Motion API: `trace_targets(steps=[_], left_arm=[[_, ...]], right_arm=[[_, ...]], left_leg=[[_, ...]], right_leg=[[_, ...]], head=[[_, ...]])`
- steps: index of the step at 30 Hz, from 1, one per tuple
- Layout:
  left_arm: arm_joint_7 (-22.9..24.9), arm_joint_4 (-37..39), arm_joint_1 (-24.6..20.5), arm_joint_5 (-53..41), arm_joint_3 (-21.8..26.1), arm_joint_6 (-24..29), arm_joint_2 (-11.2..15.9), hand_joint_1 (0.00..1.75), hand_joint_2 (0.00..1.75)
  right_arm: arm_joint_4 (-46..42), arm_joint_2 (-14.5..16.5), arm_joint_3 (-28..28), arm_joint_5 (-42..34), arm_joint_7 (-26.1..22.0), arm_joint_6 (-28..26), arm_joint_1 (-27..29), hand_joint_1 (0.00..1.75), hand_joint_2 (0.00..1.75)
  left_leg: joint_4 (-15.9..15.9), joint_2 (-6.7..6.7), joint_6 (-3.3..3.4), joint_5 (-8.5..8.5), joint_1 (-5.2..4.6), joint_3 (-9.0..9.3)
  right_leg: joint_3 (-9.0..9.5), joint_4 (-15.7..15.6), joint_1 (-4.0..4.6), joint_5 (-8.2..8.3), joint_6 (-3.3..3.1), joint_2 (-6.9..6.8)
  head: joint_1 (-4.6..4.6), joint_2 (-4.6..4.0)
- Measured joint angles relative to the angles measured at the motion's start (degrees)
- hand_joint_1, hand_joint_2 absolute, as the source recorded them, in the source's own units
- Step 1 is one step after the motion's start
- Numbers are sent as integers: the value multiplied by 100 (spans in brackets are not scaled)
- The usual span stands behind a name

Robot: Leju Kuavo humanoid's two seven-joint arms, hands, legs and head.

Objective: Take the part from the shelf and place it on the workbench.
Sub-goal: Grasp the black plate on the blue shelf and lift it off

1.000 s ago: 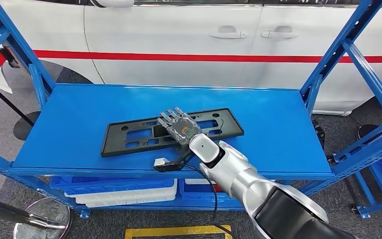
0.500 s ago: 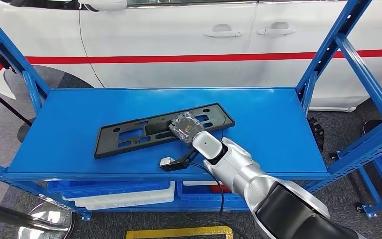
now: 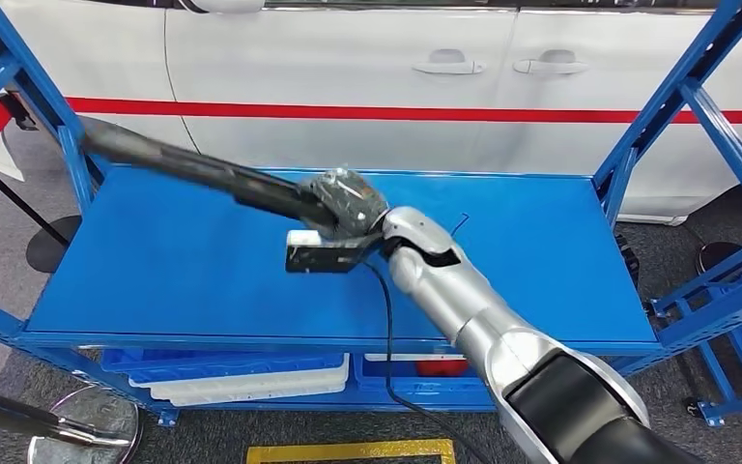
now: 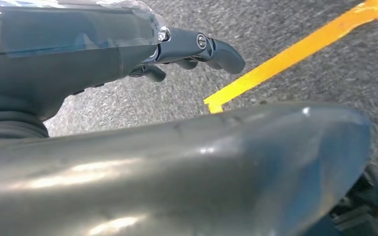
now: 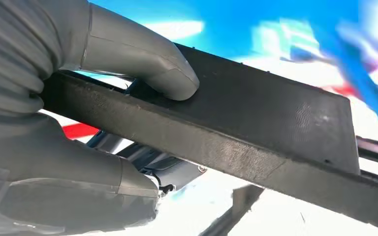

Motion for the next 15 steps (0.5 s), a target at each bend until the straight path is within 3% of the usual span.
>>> trace_targets(steps=[1,2,4,5,7,11,13,15], left_arm=[[-5,0,19,13,23,16,9,0,44],[-19,0,35,26,42,26,21,0,87],[-105,0,39,64,66,-6,36,0,175],[-173,2,30,81,77,-50,38,0,175],[-286,5,9,99,96,-138,37,0,175],[-339,7,-29,97,98,-192,45,0,175],[-344,7,-38,97,98,-193,54,0,175],[-345,7,-40,97,100,-194,58,0,175]], right_arm=[[-462,-48,-128,-561,26,399,-47,175,175],[-897,-95,-244,-1067,63,754,-116,175,175],[-1660,-195,-414,-1867,100,1300,-251,175,175],[-2012,-261,-476,-2247,77,1528,-287,175,175],[-2601,-384,-557,-2916,-15,1858,-288,175,175],[-3304,-561,-620,-3360,-109,2036,-185,175,175],[-3481,-603,-629,-3379,-118,2045,-145,175,175],[-3586,-626,-629,-3387,-125,2054,-96,175,175]], left_leg=[[3,-2,8,-8,-12,4],[5,-4,15,-19,-25,16],[4,-18,20,-44,-49,53],[7,-29,12,-57,-65,68],[11,-50,-22,-72,-71,71],[92,-31,-136,-157,-72,45],[594,-12,-200,-433,-51,-183],[1354,-7,-258,-739,-20,-558]], right_leg=[[-94,186,1,-21,-11,0],[-81,150,6,86,-33,0],[214,-507,38,547,-118,0],[390,-887,63,735,-170,-2],[602,-1360,108,862,-241,-8],[707,-1556,68,840,-267,-8],[752,-1608,39,855,-288,-13],[757,-1598,40,846,-305,-9]], head=[[0,0],[-1,0],[-1,0],[-1,0],[0,0],[1,0],[1,0],[1,0]])
